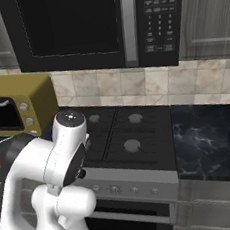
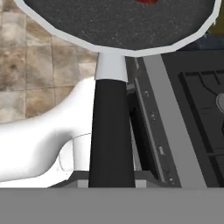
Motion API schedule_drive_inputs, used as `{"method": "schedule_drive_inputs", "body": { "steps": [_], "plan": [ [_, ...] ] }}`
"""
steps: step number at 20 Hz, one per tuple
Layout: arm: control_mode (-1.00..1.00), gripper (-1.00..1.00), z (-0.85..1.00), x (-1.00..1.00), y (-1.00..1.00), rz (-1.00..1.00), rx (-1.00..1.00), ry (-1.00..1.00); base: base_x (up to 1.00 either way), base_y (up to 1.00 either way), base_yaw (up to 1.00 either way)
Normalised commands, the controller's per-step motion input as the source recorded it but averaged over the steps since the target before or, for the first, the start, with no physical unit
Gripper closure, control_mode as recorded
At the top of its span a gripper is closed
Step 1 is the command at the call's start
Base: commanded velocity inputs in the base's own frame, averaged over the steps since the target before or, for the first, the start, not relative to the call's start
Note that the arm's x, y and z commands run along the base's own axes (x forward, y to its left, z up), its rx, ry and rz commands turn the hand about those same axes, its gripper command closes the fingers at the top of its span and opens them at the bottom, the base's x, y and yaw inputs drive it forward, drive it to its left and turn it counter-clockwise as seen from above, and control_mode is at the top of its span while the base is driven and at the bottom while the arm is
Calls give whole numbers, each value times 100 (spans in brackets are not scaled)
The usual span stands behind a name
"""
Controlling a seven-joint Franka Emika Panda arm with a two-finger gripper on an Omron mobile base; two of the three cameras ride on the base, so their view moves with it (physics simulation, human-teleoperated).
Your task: Pick up the pan with the steak in it and place it on the dining table. Then place the steak on the plate.
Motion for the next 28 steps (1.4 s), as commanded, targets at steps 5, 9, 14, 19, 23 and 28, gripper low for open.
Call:
{"method": "schedule_drive_inputs", "body": {
  "steps": [5,9,14,19,23,28],
  "plan": [
    [-100,100,4,-19,0,1,6,-2,0,0,0],
    [-100,100,3,-9,-11,5,5,0,0,0,0],
    [100,100,-1,-8,-3,2,1,0,-30,0,1],
    [100,100,0,0,0,0,0,0,-100,6,4],
    [100,100,0,0,0,0,0,0,-57,6,29],
    [100,100,0,0,0,0,0,0,-5,0,50]
  ]
}}
